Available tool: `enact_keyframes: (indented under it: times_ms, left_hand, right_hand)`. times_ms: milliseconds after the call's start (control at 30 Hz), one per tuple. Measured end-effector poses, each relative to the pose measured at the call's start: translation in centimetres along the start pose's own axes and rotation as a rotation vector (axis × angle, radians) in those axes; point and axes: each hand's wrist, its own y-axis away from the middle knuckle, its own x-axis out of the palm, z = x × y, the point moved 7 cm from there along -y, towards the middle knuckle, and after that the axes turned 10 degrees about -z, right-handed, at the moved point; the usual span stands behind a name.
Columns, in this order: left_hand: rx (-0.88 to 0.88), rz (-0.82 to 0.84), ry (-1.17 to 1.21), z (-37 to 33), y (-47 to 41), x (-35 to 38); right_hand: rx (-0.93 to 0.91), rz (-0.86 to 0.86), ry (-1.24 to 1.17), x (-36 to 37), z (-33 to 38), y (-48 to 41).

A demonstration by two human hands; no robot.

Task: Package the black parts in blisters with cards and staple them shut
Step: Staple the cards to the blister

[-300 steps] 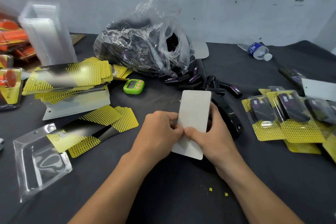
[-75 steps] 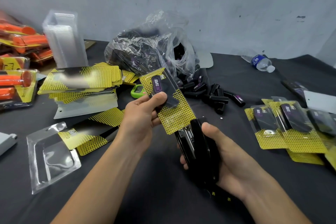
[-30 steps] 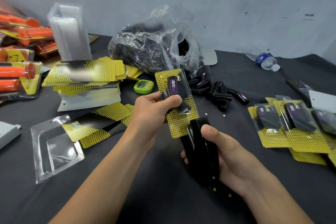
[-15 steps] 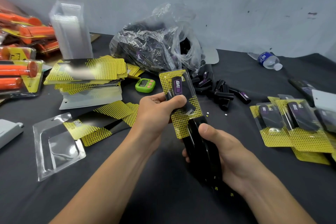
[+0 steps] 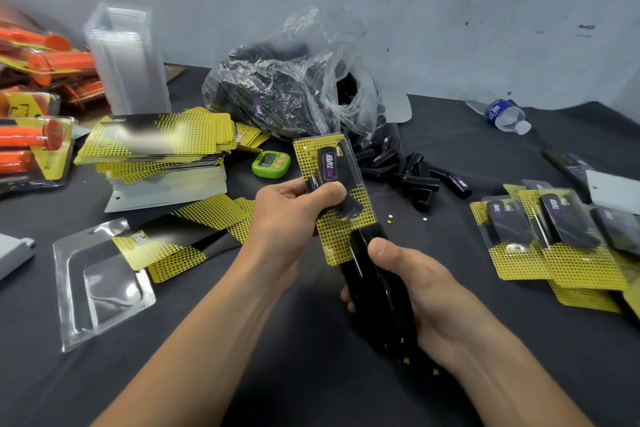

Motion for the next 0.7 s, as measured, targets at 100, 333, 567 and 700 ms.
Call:
enact_keyframes:
  times_ms: [100,333,567,700]
  left_hand:
    - [0.001,0.002,-0.003,0.05,-0.09,0.00]
    - [0.012,0.013,-0.011,0.26,-0.20,-0.01]
    - [0.028,0.014,-0.036,0.30,-0.15,0.07]
    - [0.034,0.008,-0.047,0.40,-0.22,0.11]
  right_hand:
    - [-0.005,-0.001,0.006,0.00,0.01,-0.09]
    - [-0.002,-0.007,0.044,-0.12,-0.08,-0.24]
    - [0.012,-0.025,0.061,-0.17,-0.15,-0.30]
    - [0.015,-0.049,0.052,-0.08,-0.22,-0.54]
